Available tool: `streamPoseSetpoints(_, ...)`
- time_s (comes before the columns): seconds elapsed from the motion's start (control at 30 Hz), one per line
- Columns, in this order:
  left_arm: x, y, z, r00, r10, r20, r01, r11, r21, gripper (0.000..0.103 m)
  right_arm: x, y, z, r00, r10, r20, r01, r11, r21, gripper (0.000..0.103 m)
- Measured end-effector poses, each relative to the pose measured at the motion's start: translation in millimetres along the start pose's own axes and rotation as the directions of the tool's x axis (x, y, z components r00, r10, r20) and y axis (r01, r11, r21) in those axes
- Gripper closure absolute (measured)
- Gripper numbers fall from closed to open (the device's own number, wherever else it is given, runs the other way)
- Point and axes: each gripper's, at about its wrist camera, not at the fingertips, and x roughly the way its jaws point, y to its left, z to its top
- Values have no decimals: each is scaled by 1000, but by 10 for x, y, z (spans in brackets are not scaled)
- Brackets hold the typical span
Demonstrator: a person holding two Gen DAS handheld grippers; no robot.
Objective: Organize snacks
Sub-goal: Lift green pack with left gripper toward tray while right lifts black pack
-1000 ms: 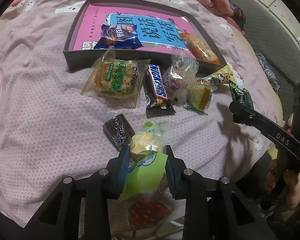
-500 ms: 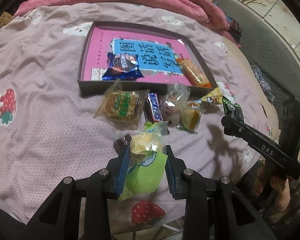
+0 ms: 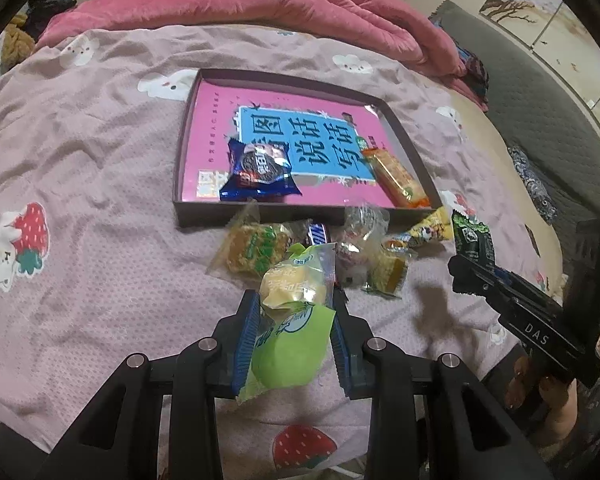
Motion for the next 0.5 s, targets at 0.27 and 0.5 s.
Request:
streamPoseSetpoints(0.27, -64, 92, 155, 999, 24, 43, -24, 1000, -13, 68, 27, 20, 83, 1000, -4, 13, 4, 1000, -11, 65)
streamPoseSetpoints(0.5, -84, 173, 330, 996, 38, 79, -35, 999, -35, 68, 59, 18, 164, 1000, -13, 20, 13, 1000, -20, 65)
